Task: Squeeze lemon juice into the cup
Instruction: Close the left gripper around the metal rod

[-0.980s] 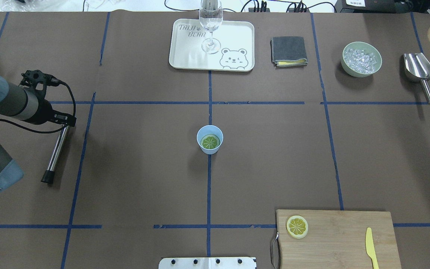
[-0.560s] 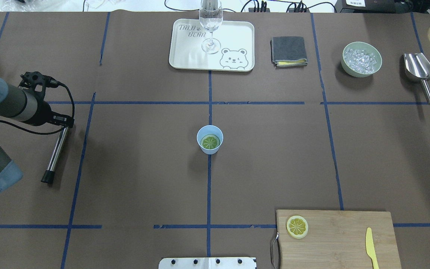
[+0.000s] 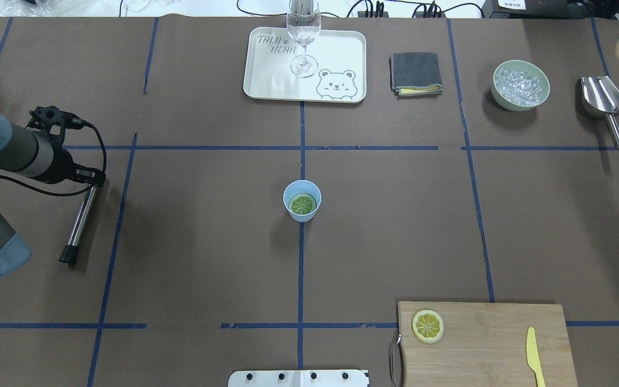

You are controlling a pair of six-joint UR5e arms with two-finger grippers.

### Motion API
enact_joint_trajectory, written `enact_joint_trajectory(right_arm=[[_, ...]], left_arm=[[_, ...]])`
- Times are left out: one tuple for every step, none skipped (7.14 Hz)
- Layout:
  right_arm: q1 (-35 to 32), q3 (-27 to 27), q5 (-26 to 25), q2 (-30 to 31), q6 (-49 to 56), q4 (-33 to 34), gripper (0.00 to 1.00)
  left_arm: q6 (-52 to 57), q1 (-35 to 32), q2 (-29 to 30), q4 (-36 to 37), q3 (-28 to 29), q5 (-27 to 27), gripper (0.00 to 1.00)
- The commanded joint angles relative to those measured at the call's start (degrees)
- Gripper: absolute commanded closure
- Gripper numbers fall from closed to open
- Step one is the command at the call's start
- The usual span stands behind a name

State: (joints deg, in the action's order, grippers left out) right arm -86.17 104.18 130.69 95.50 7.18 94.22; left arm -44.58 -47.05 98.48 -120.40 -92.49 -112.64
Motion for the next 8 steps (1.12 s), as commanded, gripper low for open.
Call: enact_joint_trajectory(right_arm=[[-0.1, 0.0, 0.0, 0.0, 0.0, 0.0, 0.00], [-0.1, 0.0, 0.0, 0.0, 0.1, 0.0, 0.00], [-0.1, 0.0, 0.0, 0.0, 0.1, 0.0, 0.00], [-0.1, 0.0, 0.0, 0.0, 0.1, 0.0, 0.00], [-0.1, 0.0, 0.0, 0.0, 0.1, 0.0, 0.00], [-0.1, 0.0, -0.1, 0.0, 0.1, 0.0, 0.00], [-0.1, 0.0, -0.1, 0.0, 0.1, 0.0, 0.00], [-0.1, 0.0, -0.1, 0.0, 0.2, 0.0, 0.00]], left_arm=[[-0.4, 0.0, 0.0, 0.0, -0.2, 0.0, 0.40], [-0.5, 0.0, 0.0, 0.0, -0.2, 0.0, 0.49], [-0.5, 0.0, 0.1, 0.0, -0.2, 0.0, 0.52], [-0.5, 0.1, 0.2, 0.0, -0.2, 0.0, 0.52], [-0.4, 0.2, 0.2, 0.0, -0.1, 0.0, 0.52], [-0.5, 0.5, 0.3, 0.0, -0.1, 0.0, 0.52], [-0.4, 0.6, 0.3, 0.1, -0.1, 0.0, 0.52], [-0.3, 0.9, 0.2, 0.0, 0.0, 0.0, 0.52]])
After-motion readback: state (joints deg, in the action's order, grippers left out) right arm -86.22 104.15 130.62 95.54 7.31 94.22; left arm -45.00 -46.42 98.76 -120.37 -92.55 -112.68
